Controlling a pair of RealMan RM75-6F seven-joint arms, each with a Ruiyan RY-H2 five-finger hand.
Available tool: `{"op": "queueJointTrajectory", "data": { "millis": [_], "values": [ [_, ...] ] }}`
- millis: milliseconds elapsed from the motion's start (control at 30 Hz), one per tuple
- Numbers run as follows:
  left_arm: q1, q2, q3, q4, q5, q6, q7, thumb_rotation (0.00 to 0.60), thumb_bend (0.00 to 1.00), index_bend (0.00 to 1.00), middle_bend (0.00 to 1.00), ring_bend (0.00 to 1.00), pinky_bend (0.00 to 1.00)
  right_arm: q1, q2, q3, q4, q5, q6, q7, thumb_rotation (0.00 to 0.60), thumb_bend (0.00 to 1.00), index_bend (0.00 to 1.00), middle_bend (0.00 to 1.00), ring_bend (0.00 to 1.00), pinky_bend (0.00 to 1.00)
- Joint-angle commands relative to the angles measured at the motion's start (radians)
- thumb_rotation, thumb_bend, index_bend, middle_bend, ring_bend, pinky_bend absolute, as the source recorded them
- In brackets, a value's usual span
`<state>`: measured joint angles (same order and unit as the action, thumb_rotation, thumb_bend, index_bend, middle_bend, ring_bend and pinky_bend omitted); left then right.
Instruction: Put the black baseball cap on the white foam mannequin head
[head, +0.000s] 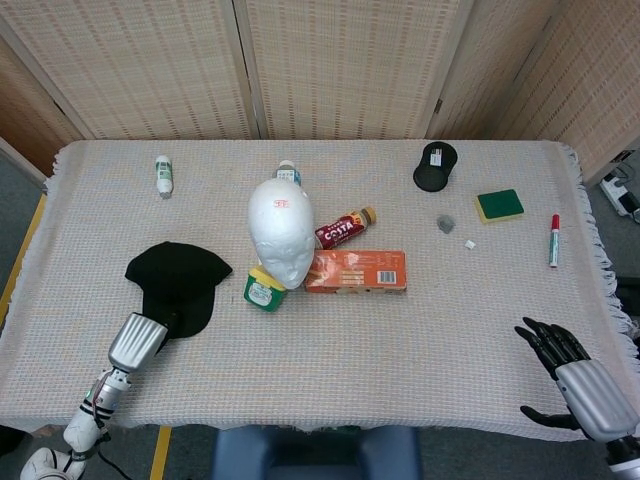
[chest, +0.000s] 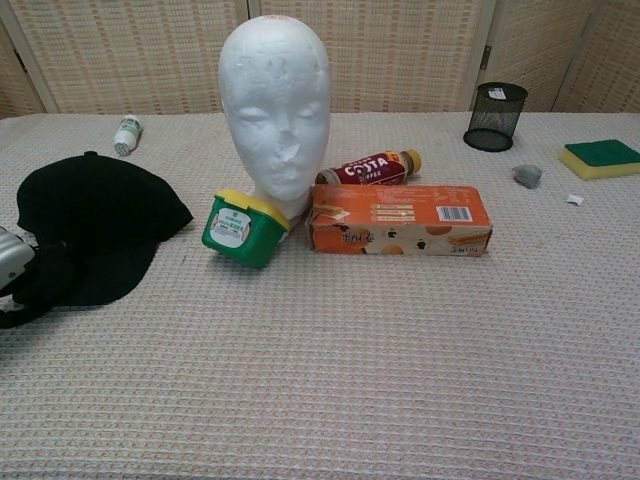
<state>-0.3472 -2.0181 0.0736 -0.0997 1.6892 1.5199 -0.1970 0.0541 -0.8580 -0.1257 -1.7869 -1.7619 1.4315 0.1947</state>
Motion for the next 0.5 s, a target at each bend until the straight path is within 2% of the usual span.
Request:
{"op": "queueJointTrajectory", "data": {
  "millis": [33,233,367,500],
  "values": [
    [-0.005,0.001,-0.007,-0.001,-0.011,-0.005,-0.003,0.600,0.35,0.39,1.00,1.00,1.00,0.002,0.001,-0.002,0.001,-0.003,-0.002,0.002,0.600,0.08,0.00,0.00,0.00,0.00],
    [-0.009,-0.005,-0.023,-0.006,-0.036,-0.001,-0.022,0.600,0.36,0.44,1.00,1.00,1.00,0.007,0.001,-0.007,0.001,-0.010,-0.008,0.007,0.600,0.08,0.00,0.00,0.00,0.00],
    [-0.012,-0.010,-0.036,-0.010,-0.054,0.011,-0.040,0.600,0.40,0.57,1.00,1.00,1.00,0.009,0.002,-0.009,0.000,-0.012,-0.010,0.010,0.600,0.08,0.00,0.00,0.00,0.00],
    [-0.019,-0.014,-0.055,-0.013,-0.076,0.025,-0.057,0.600,0.42,0.64,1.00,1.00,1.00,0.012,0.004,-0.011,-0.001,-0.015,-0.013,0.013,0.600,0.08,0.00,0.00,0.00,0.00]
  ]
}}
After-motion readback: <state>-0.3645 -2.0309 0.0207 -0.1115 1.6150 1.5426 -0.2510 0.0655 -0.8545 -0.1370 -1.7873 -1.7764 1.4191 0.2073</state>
